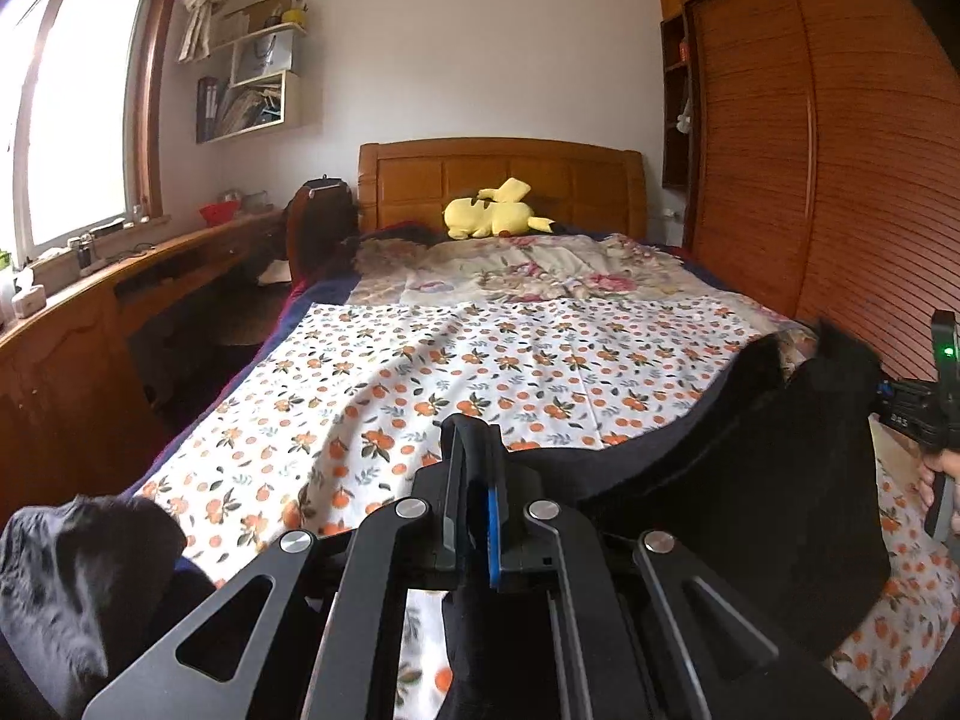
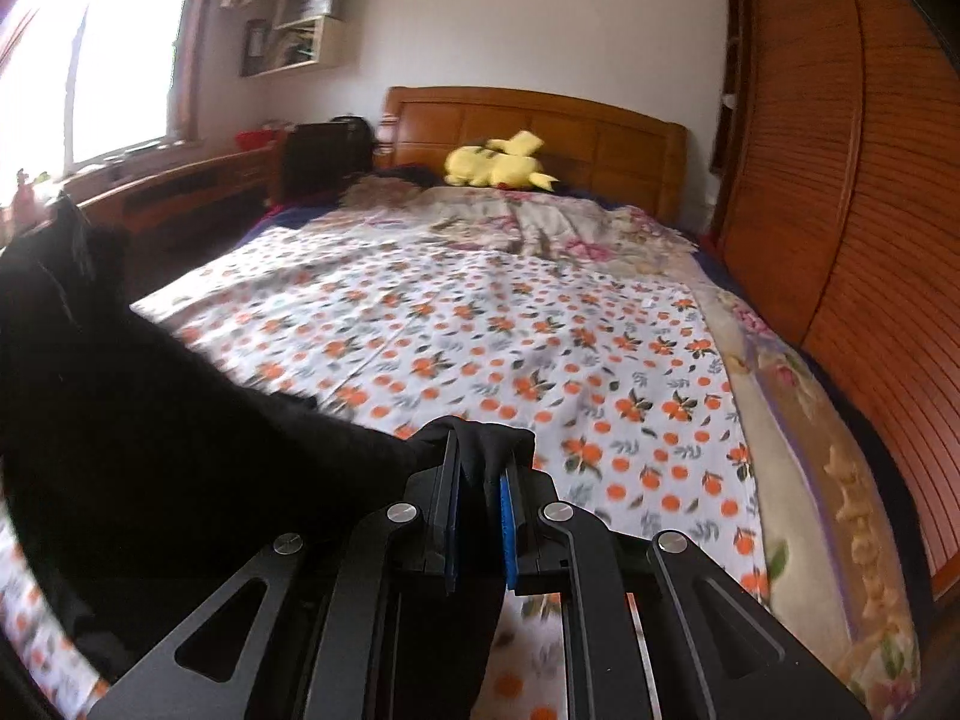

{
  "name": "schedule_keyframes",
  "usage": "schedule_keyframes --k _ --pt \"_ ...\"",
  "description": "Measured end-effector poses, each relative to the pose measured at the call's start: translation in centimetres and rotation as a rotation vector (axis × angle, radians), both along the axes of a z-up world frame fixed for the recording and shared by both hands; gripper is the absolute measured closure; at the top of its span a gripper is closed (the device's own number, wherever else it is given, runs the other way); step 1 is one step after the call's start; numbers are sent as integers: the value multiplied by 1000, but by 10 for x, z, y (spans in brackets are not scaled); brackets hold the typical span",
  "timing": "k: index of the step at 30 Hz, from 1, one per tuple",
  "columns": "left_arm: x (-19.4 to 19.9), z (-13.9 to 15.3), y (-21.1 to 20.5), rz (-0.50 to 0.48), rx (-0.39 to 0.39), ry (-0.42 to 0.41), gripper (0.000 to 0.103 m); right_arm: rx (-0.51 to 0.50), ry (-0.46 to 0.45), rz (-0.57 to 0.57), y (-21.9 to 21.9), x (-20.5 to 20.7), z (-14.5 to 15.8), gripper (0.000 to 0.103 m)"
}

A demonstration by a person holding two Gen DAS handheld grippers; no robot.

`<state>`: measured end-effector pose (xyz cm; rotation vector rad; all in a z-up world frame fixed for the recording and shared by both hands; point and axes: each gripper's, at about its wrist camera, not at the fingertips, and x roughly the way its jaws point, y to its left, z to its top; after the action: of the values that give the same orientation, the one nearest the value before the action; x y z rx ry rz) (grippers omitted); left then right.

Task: Fold large clothes
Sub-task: 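Lift the hem with both grippers and fold it toward the collar, then lower the hem onto the coat and open both grippers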

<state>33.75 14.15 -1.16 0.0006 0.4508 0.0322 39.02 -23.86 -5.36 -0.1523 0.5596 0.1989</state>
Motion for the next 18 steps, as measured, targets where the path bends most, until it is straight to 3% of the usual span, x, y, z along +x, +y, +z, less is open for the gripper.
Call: schedule_keyframes --k 5,15,18 --pt "29 -12 6 2 -1 17 98 2 7 -66 10 41 -14 94" --pt "49 -33 3 -17 25 30 94 -26 32 -154 23 86 -38 94" --pt "48 -39 4 -27 17 38 86 -39 37 -158 28 92 -44 94"
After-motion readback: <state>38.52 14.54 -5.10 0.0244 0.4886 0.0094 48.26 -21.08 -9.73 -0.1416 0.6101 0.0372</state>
